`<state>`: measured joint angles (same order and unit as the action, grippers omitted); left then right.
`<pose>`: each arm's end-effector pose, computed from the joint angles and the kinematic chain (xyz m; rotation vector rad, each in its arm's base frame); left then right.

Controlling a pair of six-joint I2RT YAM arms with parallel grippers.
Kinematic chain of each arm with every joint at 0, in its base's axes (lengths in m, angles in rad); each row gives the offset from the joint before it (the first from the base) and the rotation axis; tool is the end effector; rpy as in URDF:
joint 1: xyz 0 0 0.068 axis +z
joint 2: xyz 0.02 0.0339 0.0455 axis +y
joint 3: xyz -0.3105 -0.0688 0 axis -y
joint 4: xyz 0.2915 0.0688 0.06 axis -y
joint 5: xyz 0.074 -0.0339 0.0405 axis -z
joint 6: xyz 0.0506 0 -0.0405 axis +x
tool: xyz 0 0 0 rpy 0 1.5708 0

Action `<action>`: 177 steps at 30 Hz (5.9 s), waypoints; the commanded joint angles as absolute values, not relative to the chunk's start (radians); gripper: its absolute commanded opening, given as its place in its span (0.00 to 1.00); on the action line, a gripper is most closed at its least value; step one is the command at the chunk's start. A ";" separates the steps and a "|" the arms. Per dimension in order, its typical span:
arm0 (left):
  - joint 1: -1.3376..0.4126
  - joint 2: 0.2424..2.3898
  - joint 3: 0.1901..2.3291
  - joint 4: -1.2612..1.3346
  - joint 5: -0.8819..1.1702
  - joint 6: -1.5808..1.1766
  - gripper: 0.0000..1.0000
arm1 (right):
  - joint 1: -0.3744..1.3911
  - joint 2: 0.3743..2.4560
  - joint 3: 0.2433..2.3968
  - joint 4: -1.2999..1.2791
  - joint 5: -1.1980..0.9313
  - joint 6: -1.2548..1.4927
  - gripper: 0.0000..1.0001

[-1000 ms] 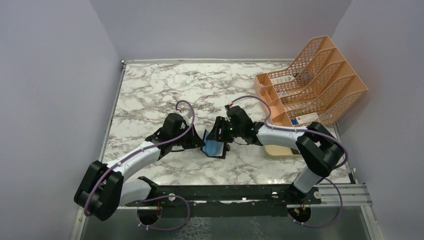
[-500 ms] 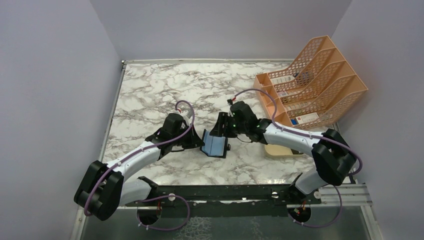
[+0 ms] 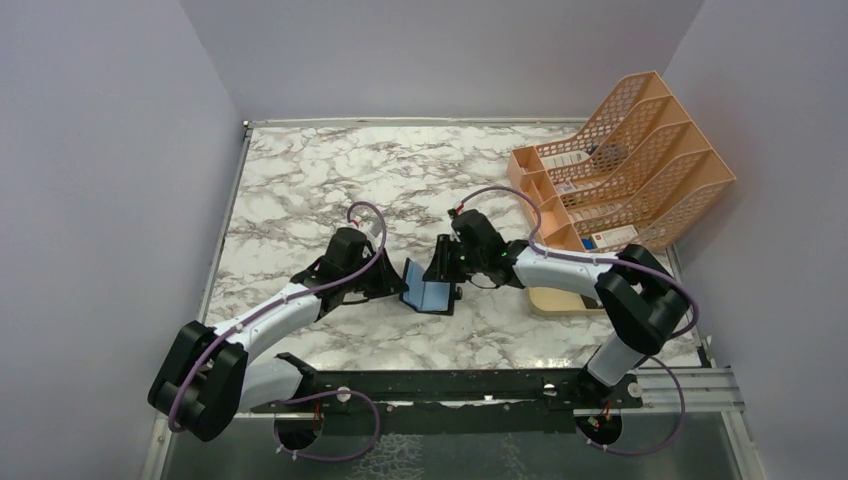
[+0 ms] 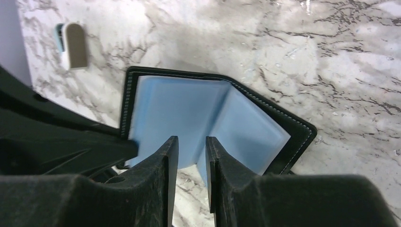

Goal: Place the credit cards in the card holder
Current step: Open the card holder at the center of the board, then pick up the credit card from the storage box.

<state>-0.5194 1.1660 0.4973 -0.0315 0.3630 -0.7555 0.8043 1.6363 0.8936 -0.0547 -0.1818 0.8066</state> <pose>0.2137 -0.1429 0.1871 -0.0808 2.4537 -1.0378 0.2584 0.2816 0.1818 -0.0928 2.5790 0.9201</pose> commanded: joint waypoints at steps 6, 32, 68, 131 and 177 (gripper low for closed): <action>-0.485 1.141 0.540 -0.190 0.249 -0.781 0.38 | 0.810 1.714 0.892 -0.136 -0.111 0.735 0.28; -0.447 1.160 0.616 -0.194 0.409 -0.719 0.59 | 0.812 1.741 0.975 -0.094 -0.215 0.801 0.49; -0.448 1.256 0.533 -0.113 0.342 -0.701 0.00 | 0.844 1.692 0.885 -0.265 0.004 0.659 0.45; -0.548 1.170 0.739 -0.419 0.557 -0.406 0.00 | 0.449 1.322 1.005 -0.786 0.667 -0.019 0.49; -0.548 1.104 0.726 -0.419 0.529 -0.410 0.00 | 0.397 1.258 0.661 -0.676 0.761 -0.290 0.41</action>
<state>-0.5453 1.1225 0.7238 -0.4294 0.5323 -0.4160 0.4038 1.2839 0.6682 -0.6952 0.7052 -0.2733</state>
